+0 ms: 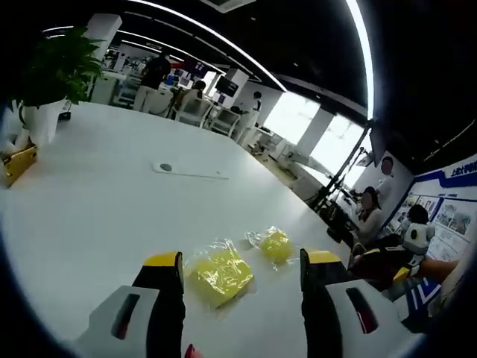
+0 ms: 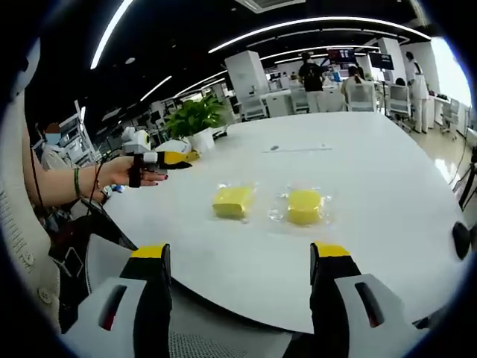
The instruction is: Compare the silicone blocks by pressing each to a similar depth, holding the contact briefly, and releasing to observe deformation and rebound differences across the visible hardness samples.
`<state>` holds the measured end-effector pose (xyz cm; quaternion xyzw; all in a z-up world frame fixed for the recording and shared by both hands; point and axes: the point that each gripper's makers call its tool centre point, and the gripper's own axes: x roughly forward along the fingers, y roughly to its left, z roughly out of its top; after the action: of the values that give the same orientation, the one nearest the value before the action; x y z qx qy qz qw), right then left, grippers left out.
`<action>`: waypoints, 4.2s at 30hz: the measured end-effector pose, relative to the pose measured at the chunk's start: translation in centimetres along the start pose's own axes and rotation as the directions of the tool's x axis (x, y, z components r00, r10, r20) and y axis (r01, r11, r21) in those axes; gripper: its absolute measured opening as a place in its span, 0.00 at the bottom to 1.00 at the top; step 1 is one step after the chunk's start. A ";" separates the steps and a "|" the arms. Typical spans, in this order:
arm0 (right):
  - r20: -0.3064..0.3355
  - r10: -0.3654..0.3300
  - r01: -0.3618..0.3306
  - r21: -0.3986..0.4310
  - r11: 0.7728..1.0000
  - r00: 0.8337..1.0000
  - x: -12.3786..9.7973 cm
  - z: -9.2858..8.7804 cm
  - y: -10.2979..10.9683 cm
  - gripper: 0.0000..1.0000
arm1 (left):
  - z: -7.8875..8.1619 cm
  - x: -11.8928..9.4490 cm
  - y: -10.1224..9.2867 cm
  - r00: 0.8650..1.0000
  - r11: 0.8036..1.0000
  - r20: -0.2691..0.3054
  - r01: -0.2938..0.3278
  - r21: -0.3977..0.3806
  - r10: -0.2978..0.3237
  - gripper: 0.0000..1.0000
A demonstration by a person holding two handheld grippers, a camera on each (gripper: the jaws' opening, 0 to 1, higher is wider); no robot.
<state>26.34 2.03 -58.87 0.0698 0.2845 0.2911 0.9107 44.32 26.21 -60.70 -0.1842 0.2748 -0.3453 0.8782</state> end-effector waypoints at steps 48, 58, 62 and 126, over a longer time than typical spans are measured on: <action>-0.114 -0.079 0.084 0.045 0.995 0.990 2.1 -1.2 -1.7 0.67 | -6.1 9.5 7.2 0.983 0.887 0.027 0.177 -0.426 -0.183 0.00; -0.101 -0.065 0.070 0.046 0.996 0.993 2.3 -1.0 -1.7 0.66 | -3.1 8.6 4.9 0.980 0.930 0.026 0.194 -0.311 -0.195 0.00; -0.088 -0.053 0.057 0.041 0.998 0.995 2.5 -0.8 -1.5 0.66 | -1.4 8.2 3.2 0.980 0.957 0.010 0.197 -0.213 -0.200 0.00; -0.424 0.444 -0.614 -0.567 0.549 0.789 7.7 12.4 9.7 0.58 | 5.2 -3.1 -24.9 0.913 0.781 -0.172 0.405 0.475 -0.369 0.00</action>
<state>33.66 14.81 -49.44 -0.2196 0.2265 0.6421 0.6987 32.97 11.84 -42.72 0.0099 0.1624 -0.5837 0.7955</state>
